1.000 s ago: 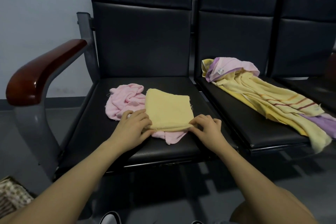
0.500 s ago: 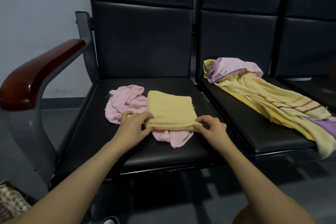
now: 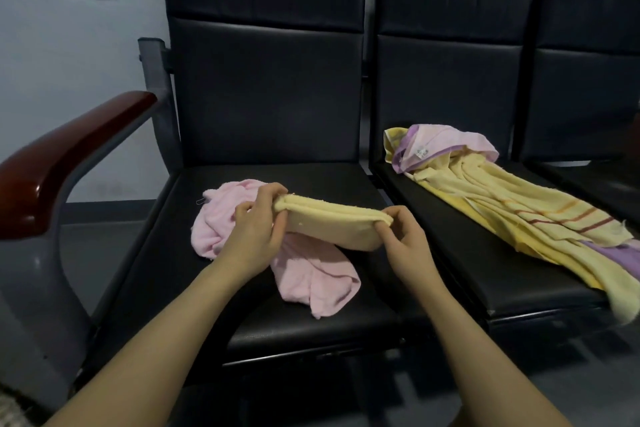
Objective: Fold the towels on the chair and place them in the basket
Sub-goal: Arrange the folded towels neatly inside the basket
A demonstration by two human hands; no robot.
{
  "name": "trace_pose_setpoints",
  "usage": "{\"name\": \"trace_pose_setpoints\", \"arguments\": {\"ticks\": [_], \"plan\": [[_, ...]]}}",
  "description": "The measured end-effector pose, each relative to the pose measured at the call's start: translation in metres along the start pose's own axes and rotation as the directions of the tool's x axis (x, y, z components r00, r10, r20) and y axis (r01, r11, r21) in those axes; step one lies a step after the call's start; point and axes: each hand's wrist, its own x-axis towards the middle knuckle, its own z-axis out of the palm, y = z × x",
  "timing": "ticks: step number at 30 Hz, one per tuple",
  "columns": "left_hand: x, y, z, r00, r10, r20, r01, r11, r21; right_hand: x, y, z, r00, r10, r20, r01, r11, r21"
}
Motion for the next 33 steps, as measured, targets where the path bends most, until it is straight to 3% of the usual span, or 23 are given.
{"name": "trace_pose_setpoints", "arguments": {"ticks": [3, 8, 16, 17, 19, 21, 22, 24, 26, 29, 31, 33], "plan": [[0.014, 0.007, 0.003, 0.998, -0.041, -0.050, 0.039, 0.999, -0.036, 0.010, -0.001, 0.008, 0.994, -0.025, -0.104, 0.026, 1.000, 0.009], [0.046, 0.012, 0.021, 0.966, -0.222, -0.136, 0.205, 0.971, -0.126, 0.033, 0.004, 0.021, 0.977, -0.068, -0.203, 0.040, 0.990, -0.137], [0.089, -0.007, 0.045, 0.952, -0.228, -0.203, 0.277, 0.924, 0.265, 0.079, 0.019, 0.039, 0.960, 0.070, -0.271, -0.172, 0.912, -0.373], [0.091, -0.011, 0.049, 0.957, -0.194, -0.217, 0.257, 0.912, 0.321, 0.081, 0.024, 0.042, 0.962, 0.098, -0.253, -0.201, 0.884, -0.421], [0.095, -0.018, 0.057, 0.970, 0.043, -0.241, 0.077, 0.881, 0.467, 0.085, 0.033, 0.047, 0.964, 0.148, -0.221, -0.243, 0.825, -0.510], [0.096, -0.018, 0.064, 0.961, 0.263, -0.088, -0.167, 0.802, 0.573, 0.088, 0.039, 0.050, 0.967, 0.137, -0.215, -0.241, 0.766, -0.596], [0.094, -0.015, 0.067, 0.964, 0.260, 0.048, -0.238, 0.774, 0.587, 0.088, 0.040, 0.050, 0.975, 0.087, -0.205, -0.201, 0.742, -0.639], [0.086, -0.011, 0.072, 0.955, 0.110, 0.275, -0.262, 0.746, 0.612, 0.088, 0.038, 0.051, 0.992, -0.044, -0.119, -0.049, 0.731, -0.681], [0.079, -0.020, 0.074, 0.925, -0.010, 0.381, -0.247, 0.746, 0.619, 0.084, 0.035, 0.052, 0.994, -0.096, 0.060, 0.111, 0.708, -0.697], [0.072, -0.028, 0.070, 0.896, -0.039, 0.442, -0.253, 0.773, 0.582, 0.076, 0.043, 0.052, 0.969, 0.081, 0.232, 0.130, 0.632, -0.764], [0.071, -0.029, 0.068, 0.881, -0.072, 0.467, -0.232, 0.795, 0.560, 0.072, 0.047, 0.047, 0.949, 0.212, 0.233, 0.058, 0.611, -0.790], [0.070, -0.030, 0.068, 0.876, -0.116, 0.469, -0.184, 0.817, 0.546, 0.067, 0.049, 0.043, 0.941, 0.250, 0.226, 0.030, 0.605, -0.796]]}}
